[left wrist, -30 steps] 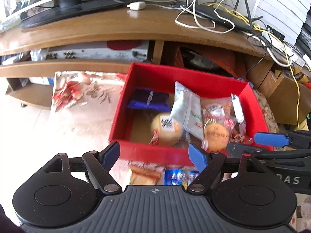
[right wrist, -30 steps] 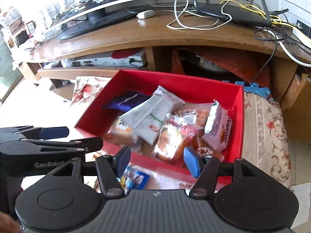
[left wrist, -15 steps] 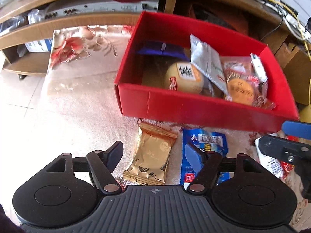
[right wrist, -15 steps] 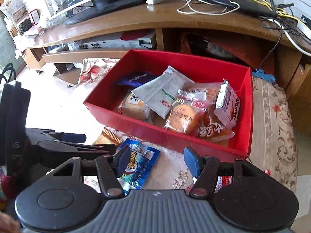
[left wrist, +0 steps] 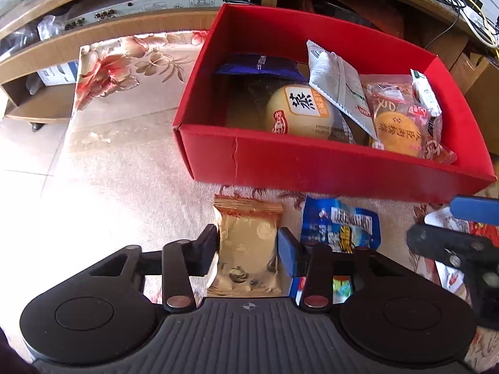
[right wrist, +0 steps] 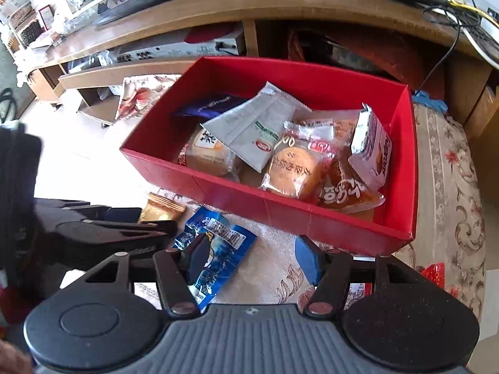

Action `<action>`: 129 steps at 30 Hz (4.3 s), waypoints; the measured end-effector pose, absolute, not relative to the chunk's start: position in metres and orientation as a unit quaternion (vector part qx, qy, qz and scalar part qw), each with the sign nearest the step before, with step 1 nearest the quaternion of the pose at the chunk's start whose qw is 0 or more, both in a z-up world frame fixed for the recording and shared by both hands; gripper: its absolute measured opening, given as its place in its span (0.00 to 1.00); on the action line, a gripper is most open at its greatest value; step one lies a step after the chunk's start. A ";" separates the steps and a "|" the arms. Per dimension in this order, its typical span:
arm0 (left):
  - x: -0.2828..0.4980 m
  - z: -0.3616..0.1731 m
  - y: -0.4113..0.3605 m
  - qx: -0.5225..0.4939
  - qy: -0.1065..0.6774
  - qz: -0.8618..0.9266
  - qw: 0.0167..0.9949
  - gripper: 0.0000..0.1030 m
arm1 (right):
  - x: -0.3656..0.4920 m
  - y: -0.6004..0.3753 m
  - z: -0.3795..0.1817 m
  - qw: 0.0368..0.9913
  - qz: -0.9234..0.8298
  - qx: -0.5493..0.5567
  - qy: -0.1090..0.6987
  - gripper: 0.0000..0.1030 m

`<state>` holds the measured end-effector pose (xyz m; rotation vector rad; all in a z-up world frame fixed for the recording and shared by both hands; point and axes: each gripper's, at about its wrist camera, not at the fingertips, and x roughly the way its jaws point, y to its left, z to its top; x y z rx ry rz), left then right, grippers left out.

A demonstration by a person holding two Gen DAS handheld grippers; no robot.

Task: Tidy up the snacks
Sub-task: 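Grasp the gold foil packet with left tool while right tool grasps the blue snack bag, then lift both held packets and carry them over the red box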

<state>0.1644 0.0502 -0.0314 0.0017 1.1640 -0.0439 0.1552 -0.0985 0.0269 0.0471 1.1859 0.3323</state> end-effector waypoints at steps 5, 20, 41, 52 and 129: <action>0.151 -0.029 0.054 -0.001 0.555 -0.029 0.831 0.46 | 0.158 -0.092 0.012 0.800 0.154 0.038 0.578 0.55; 0.129 -0.027 0.079 -0.018 0.564 -0.031 0.825 0.47 | 0.175 -0.055 -0.021 0.780 0.132 0.099 0.603 0.61; 0.127 -0.028 0.071 0.002 0.565 -0.042 0.824 0.67 | 0.129 -0.081 -0.018 0.791 0.145 -0.030 0.594 0.66; 0.114 -0.029 0.059 0.031 0.552 -0.012 0.833 0.48 | 0.116 -0.086 -0.004 0.799 0.150 -0.032 0.581 0.66; 0.154 0.057 0.000 -0.004 0.451 -0.071 0.890 0.45 | 0.162 -0.141 0.073 0.867 0.107 0.025 0.487 0.65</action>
